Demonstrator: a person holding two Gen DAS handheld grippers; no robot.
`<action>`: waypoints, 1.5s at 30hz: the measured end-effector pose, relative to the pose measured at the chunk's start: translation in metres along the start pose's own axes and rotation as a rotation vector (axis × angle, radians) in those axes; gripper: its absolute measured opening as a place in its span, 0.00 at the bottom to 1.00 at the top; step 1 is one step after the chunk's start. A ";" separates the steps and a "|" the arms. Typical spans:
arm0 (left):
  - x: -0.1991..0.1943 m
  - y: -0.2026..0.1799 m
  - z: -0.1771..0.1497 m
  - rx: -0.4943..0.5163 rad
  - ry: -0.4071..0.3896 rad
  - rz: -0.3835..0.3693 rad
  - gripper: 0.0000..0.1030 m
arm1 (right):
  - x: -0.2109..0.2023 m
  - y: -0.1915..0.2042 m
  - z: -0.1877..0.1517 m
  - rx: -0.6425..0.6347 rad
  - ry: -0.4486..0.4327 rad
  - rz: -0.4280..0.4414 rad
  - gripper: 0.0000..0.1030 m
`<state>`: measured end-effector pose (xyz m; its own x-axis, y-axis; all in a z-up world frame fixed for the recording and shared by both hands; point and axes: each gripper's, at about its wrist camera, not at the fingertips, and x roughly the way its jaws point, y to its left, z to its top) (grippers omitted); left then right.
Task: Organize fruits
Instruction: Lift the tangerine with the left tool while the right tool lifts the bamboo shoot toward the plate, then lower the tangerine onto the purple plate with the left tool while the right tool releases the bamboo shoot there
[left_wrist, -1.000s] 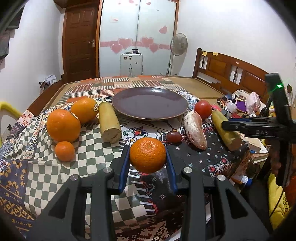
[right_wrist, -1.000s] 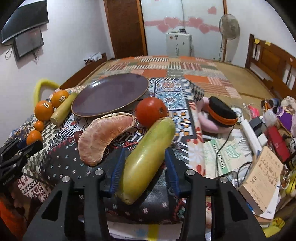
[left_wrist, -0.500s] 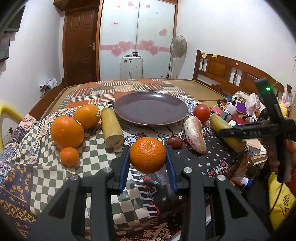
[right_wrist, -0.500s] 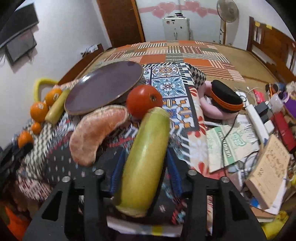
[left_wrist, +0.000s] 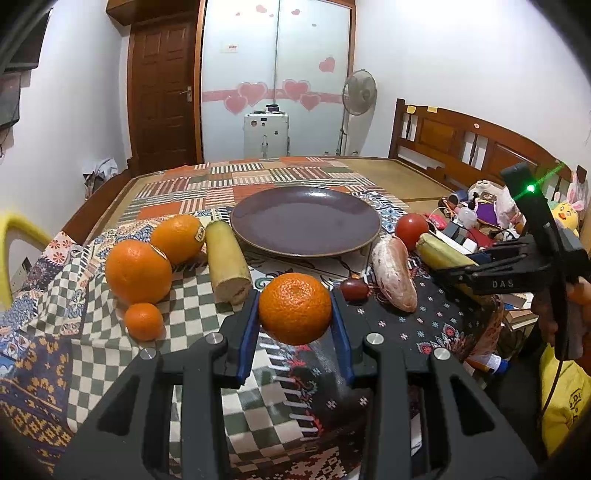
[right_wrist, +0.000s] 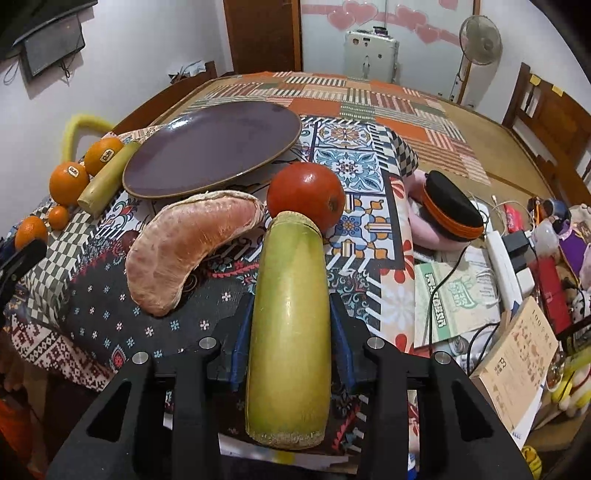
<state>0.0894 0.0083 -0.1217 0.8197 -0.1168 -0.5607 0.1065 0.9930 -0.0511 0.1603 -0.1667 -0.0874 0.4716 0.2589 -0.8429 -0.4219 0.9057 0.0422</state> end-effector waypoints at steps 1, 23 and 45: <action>0.001 0.001 0.002 -0.001 0.000 0.002 0.35 | -0.001 0.001 -0.001 -0.002 -0.006 0.005 0.34; 0.026 0.011 0.091 0.046 -0.096 0.052 0.35 | -0.043 0.032 0.072 -0.048 -0.312 0.097 0.34; 0.113 0.027 0.132 0.049 -0.013 0.120 0.35 | 0.026 0.029 0.137 -0.075 -0.251 0.058 0.34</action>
<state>0.2586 0.0194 -0.0775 0.8357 0.0022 -0.5492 0.0344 0.9978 0.0563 0.2663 -0.0877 -0.0349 0.6180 0.3933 -0.6807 -0.5059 0.8617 0.0386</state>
